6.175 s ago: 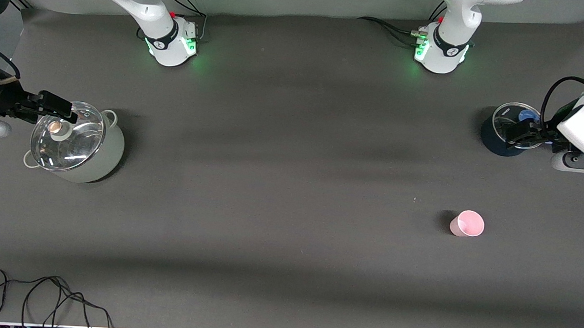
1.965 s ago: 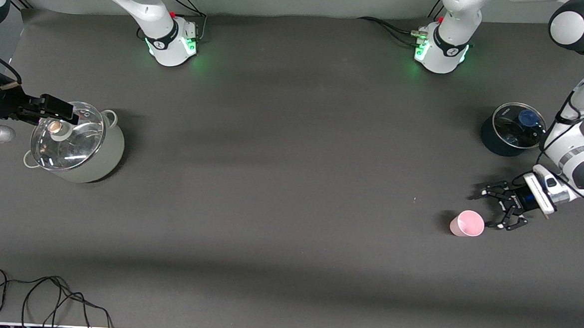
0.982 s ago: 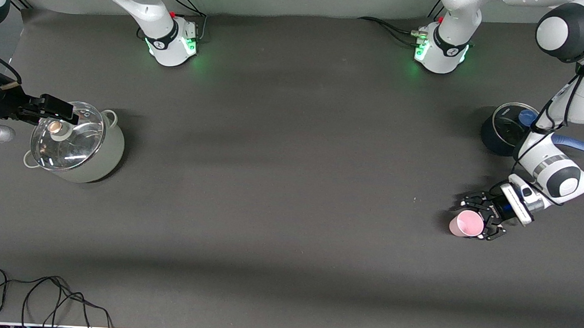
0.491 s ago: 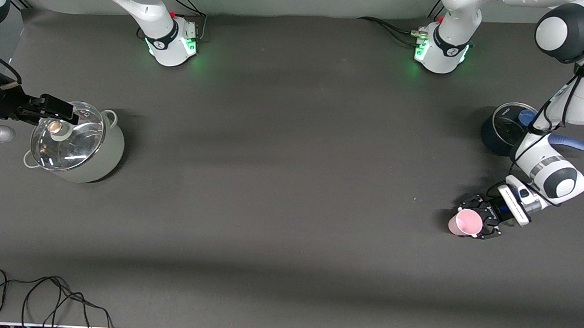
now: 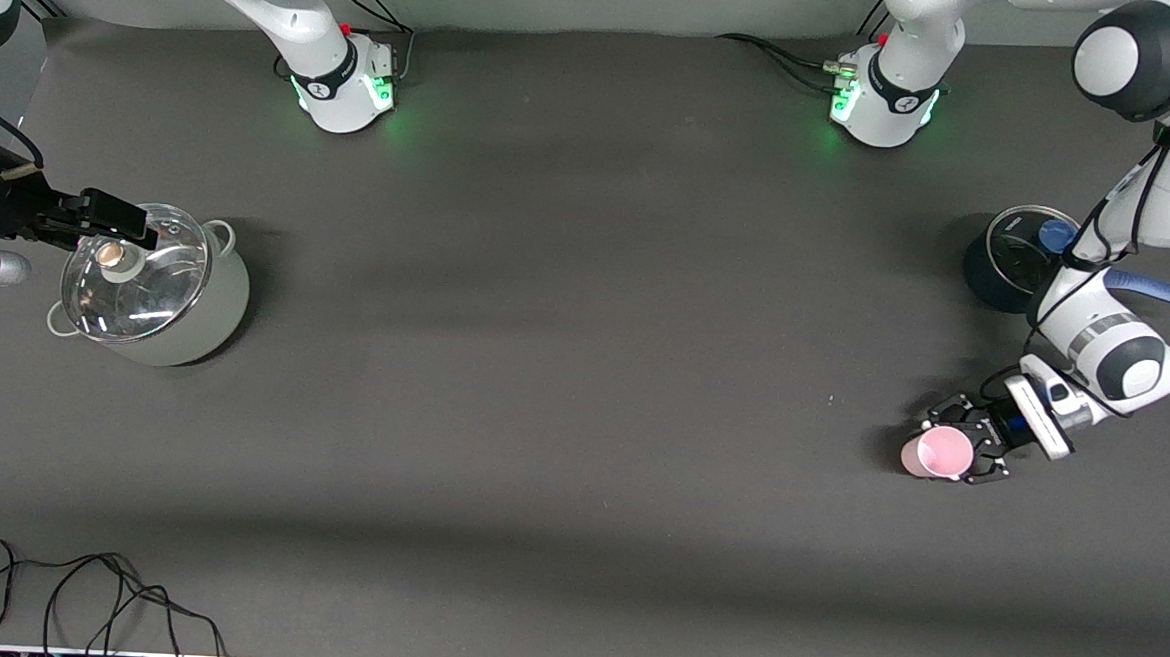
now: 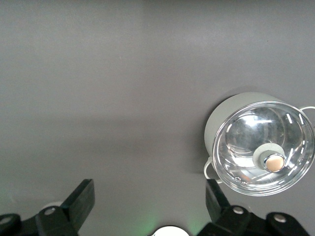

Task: Transfer pink cup from left to right arm
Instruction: 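Close the left gripper around the pink cup and lift it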

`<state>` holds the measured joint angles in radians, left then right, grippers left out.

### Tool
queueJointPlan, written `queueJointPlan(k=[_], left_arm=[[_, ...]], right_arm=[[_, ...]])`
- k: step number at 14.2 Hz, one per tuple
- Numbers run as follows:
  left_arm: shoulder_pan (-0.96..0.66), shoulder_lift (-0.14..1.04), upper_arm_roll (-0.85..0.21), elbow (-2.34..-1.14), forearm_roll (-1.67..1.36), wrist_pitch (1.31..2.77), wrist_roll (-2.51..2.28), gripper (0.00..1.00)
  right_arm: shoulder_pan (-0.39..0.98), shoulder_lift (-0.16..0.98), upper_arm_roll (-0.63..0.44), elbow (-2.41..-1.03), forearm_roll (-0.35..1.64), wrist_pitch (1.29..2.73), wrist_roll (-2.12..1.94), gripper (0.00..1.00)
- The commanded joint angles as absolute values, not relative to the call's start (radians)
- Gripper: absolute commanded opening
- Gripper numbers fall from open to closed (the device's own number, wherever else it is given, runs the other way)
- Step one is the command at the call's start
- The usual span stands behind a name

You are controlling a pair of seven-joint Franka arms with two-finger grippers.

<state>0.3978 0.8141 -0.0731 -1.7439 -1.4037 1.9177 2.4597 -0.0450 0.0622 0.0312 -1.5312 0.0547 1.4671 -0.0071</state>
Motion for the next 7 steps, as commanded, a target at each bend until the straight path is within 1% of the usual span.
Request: queueJointPlan(k=[1, 2, 4, 7], left_arm=[[0.324, 0.649, -0.061, -1.831, -1.396, 1.931, 2.311, 0.39], [0.293, 0.600, -0.061, -1.847, -1.397, 1.939, 2.236, 0.37], [0.224, 0.490, -0.063, -1.900, -1.407, 2.001, 2.093, 0.37], [0.129, 0.355, -0.069, -1.974, -1.455, 2.023, 1.976, 0.38]], right_arm=[[-0.040, 0.066, 0.026, -1.519, 0.052, 1.451, -0.028, 1.00], [-0.040, 0.064, 0.026, -1.519, 0.052, 1.451, -0.028, 1.00], [-0.040, 0.064, 0.025, -1.519, 0.052, 1.451, -0.028, 1.00], [-0.041, 0.067, 0.025, -1.517, 0.052, 1.453, -0.028, 1.00]])
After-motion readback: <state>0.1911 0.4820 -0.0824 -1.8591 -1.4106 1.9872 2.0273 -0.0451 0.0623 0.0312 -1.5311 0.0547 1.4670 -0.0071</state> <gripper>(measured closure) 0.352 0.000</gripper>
